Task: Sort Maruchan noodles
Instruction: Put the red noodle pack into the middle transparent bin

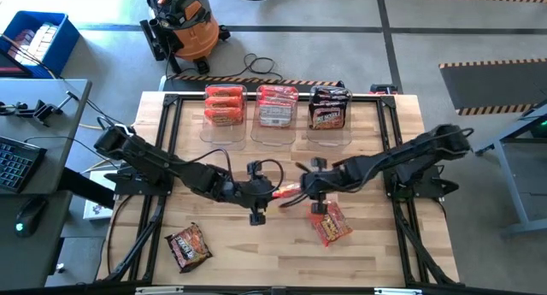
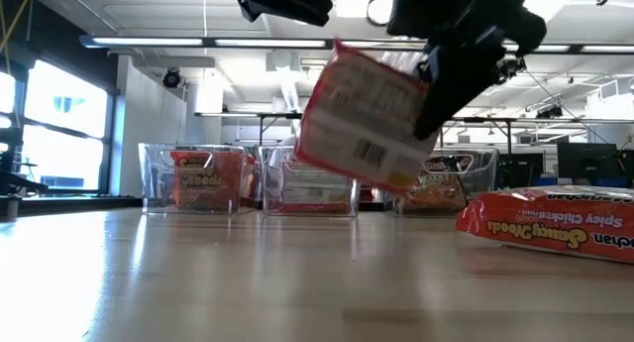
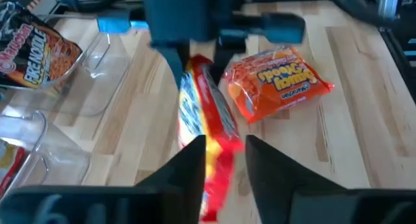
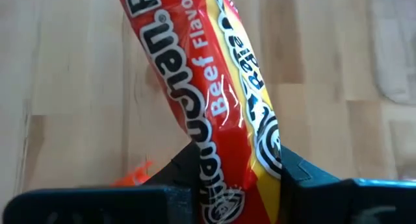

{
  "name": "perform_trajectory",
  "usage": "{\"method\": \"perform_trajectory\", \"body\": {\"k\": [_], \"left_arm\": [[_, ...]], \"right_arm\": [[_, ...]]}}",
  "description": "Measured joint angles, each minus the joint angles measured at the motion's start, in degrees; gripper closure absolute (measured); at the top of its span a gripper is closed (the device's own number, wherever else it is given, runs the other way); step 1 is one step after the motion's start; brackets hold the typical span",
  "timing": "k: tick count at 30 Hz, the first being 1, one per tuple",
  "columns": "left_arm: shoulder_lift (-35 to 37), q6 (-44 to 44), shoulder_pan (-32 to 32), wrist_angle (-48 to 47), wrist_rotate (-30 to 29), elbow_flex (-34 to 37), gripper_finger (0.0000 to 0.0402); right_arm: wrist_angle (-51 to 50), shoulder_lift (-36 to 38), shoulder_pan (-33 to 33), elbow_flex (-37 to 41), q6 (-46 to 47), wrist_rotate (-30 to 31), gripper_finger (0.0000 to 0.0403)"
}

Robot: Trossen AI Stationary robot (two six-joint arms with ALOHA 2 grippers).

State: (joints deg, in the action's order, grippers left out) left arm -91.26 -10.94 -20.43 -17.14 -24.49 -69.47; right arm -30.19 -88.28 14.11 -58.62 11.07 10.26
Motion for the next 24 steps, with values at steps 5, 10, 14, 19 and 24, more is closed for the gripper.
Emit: {"method": "perform_trajectory", "body": {"k": [5, 10, 14, 19, 24], "left_arm": [[0.0, 0.0, 0.0, -0.1, 0.2, 0.0, 0.0256], [-0.5, -2.9, 0.0, -1.2, 2.9, -0.1, 0.0218], [-2.5, -4.9, 0.0, -2.2, 3.3, 0.0, 0.0195], [-5.4, -6.2, 0.5, -2.6, 3.6, 0.0, 0.0172], [-5.8, -6.5, 1.1, -2.1, 2.3, -0.1, 0.0161]], "right_arm": [[-0.7, -7.0, 0.0, -4.9, -1.1, -1.2, 0.0316], [-0.6, -10.0, -0.1, -7.3, -1.0, -1.3, 0.0316], [1.5, -10.0, -0.6, -7.8, -1.0, -1.5, 0.0316], [2.8, -10.0, -1.1, -7.8, -1.0, -1.8, 0.0316], [4.2, -10.0, -1.1, -7.8, -1.0, -1.7, 0.0316]]}}
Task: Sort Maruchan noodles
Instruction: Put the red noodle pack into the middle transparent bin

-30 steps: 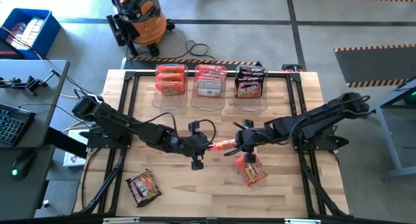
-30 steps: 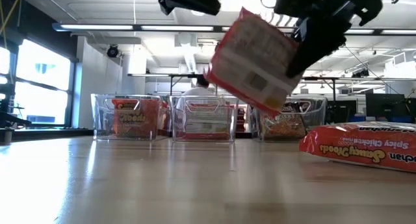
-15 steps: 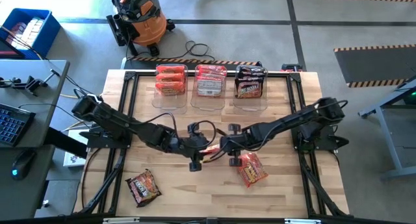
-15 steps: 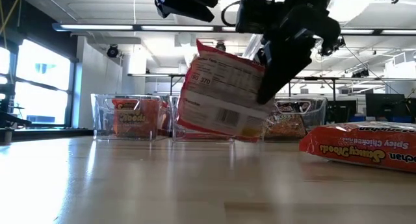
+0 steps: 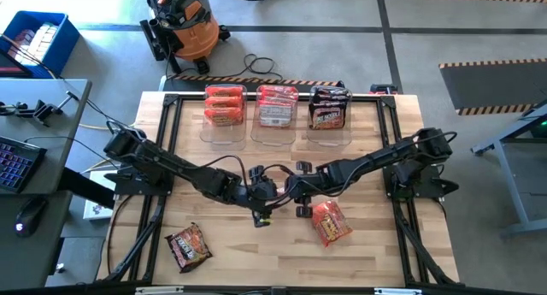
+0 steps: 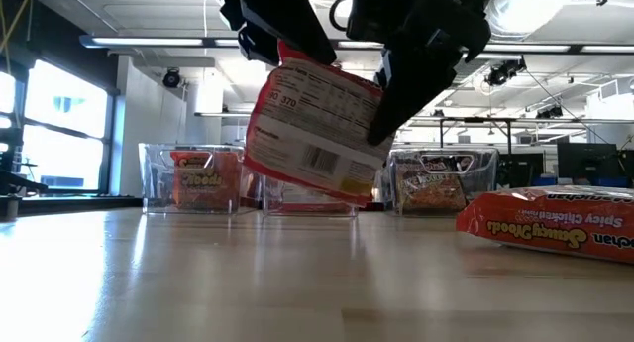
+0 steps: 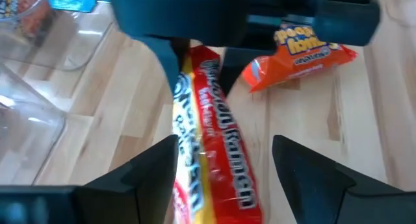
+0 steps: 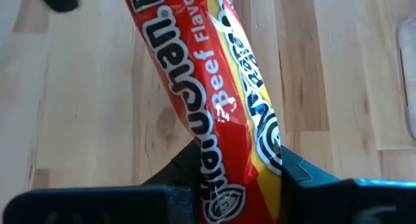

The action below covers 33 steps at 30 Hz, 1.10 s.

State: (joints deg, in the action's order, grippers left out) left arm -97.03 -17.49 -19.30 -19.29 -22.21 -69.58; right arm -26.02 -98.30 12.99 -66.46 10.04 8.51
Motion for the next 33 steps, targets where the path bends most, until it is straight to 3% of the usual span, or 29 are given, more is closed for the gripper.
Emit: {"method": "perform_trajectory", "body": {"k": [18, 33], "left_arm": [[-1.5, 4.6, 2.2, 1.2, 2.6, -0.2, 0.0167], [-1.5, 10.1, 2.9, -0.7, 3.5, -0.2, 0.0319]], "right_arm": [[2.1, 0.0, -0.8, 0.1, -0.5, 0.0, 0.0316], [2.5, 0.2, -0.1, 0.1, -1.1, 0.9, 0.0300]]}}
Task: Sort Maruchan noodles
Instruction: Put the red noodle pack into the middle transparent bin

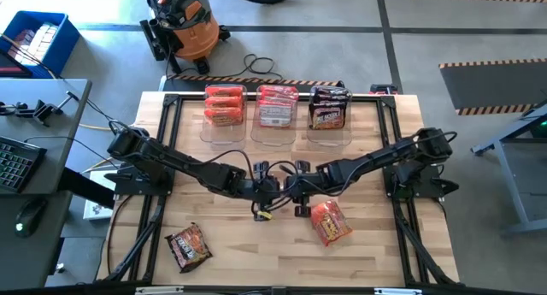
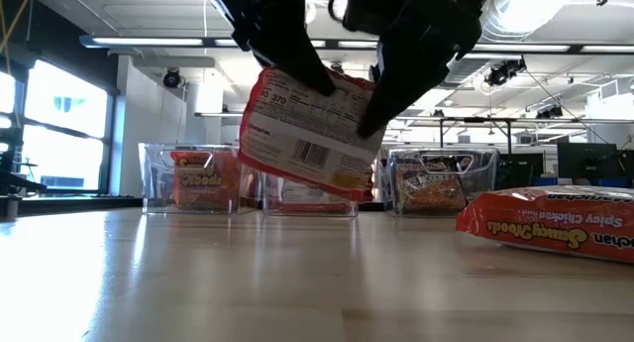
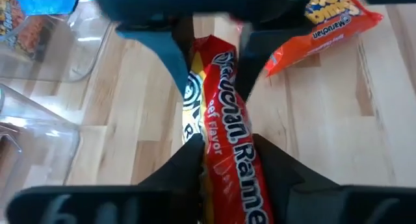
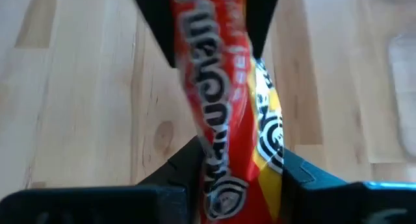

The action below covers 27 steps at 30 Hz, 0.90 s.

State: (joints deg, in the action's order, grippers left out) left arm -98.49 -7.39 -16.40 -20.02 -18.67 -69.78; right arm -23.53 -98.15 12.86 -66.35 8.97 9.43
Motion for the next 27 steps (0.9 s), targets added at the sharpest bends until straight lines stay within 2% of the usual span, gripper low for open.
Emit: {"method": "perform_trajectory", "body": {"k": [6, 10, 13, 16, 20, 23, 27], "left_arm": [[0.4, 0.9, 0.4, -1.5, -0.8, 0.0, 0.0333], [2.8, 3.2, 0.7, -2.9, -3.1, 0.1, 0.0332], [5.5, 5.0, 2.1, -3.3, -3.4, 0.1, 0.0335], [8.4, 7.8, 5.0, -2.8, -2.1, 0.1, 0.0336], [10.7, 13.3, 11.2, 0.3, 5.1, 0.1, 0.0337], [10.4, 17.5, 17.7, 2.7, 13.3, 0.1, 0.0337], [9.7, 21.2, 26.1, 5.2, 21.1, 0.1, 0.0337]], "right_arm": [[-0.8, 3.3, 2.0, 0.0, -0.5, 7.4, 0.0262], [-5.1, 8.6, 4.0, 0.0, -0.4, 12.9, 0.0245], [-9.6, 13.5, 5.9, 0.8, -0.4, 18.3, 0.0245], [-10.1, 19.0, 7.8, 3.7, -0.4, 20.1, 0.0258], [-5.4, 26.4, 9.9, 11.0, 1.0, 20.0, 0.0294], [-0.6, 31.0, 10.8, 17.4, 2.1, 20.1, 0.0324], [5.0, 35.9, 11.1, 24.7, 3.6, 20.1, 0.0358]]}}
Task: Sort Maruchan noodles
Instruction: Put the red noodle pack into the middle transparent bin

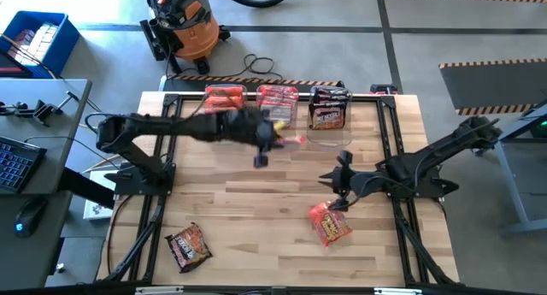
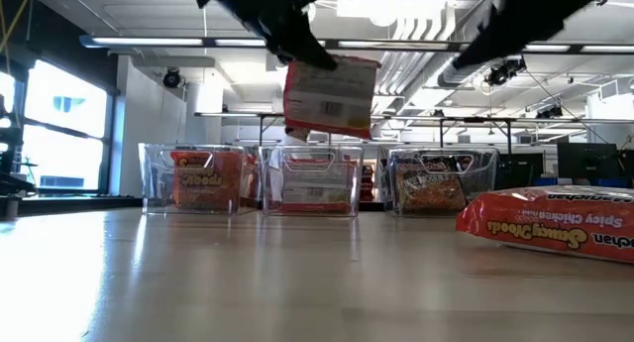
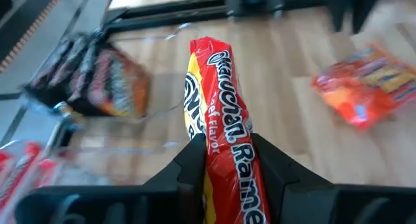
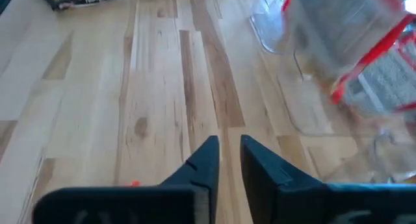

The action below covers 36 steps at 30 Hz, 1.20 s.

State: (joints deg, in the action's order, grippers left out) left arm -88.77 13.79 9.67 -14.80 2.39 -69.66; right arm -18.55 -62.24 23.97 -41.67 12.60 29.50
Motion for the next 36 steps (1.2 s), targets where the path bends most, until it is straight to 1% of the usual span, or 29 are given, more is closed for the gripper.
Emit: {"method": "perform_trajectory", "body": {"k": [4, 9, 14, 17, 20, 27, 30, 34, 36], "left_arm": [[0.0, 1.9, 7.4, 0.9, 3.9, 0.0, 0.0337], [-1.1, 3.6, 15.9, 0.0, 9.9, 0.0, 0.0337], [-5.1, 5.6, 20.7, 0.3, 15.7, 0.0, 0.0337], [-7.7, 6.8, 21.8, 1.6, 16.9, 0.0, 0.0337], [-10.1, 7.6, 22.4, 2.7, 19.6, 0.0, 0.0337], [-13.6, 8.8, 22.7, 7.9, 20.2, 0.0, 0.0336], [-14.5, 8.9, 23.1, 8.8, 21.2, 0.0, 0.0335], [-15.8, 9.0, 23.6, 8.3, 21.0, 0.0, 0.0335], [-16.2, 9.0, 23.7, 8.3, 20.9, 0.0, 0.0328]], "right_arm": [[2.7, 3.0, 0.1, 4.6, 0.9, 0.0, 0.0379], [3.4, 4.0, 0.0, 6.0, 0.4, 0.1, 0.0386], [4.1, 3.7, 0.0, 6.0, 0.0, 0.1, 0.0386], [4.3, 3.7, 0.0, 6.0, 0.0, 0.1, 0.0386], [4.7, 3.7, 0.0, 6.0, 0.0, -0.2, 0.0386], [4.7, 3.7, 0.0, 6.0, 0.2, -0.2, 0.0386], [5.0, 3.7, 0.0, 6.0, 0.2, -0.4, 0.0386], [5.1, 3.7, 0.0, 6.0, 0.0, -0.4, 0.0386], [5.1, 3.7, 0.0, 6.0, 0.0, -0.4, 0.0386]]}}
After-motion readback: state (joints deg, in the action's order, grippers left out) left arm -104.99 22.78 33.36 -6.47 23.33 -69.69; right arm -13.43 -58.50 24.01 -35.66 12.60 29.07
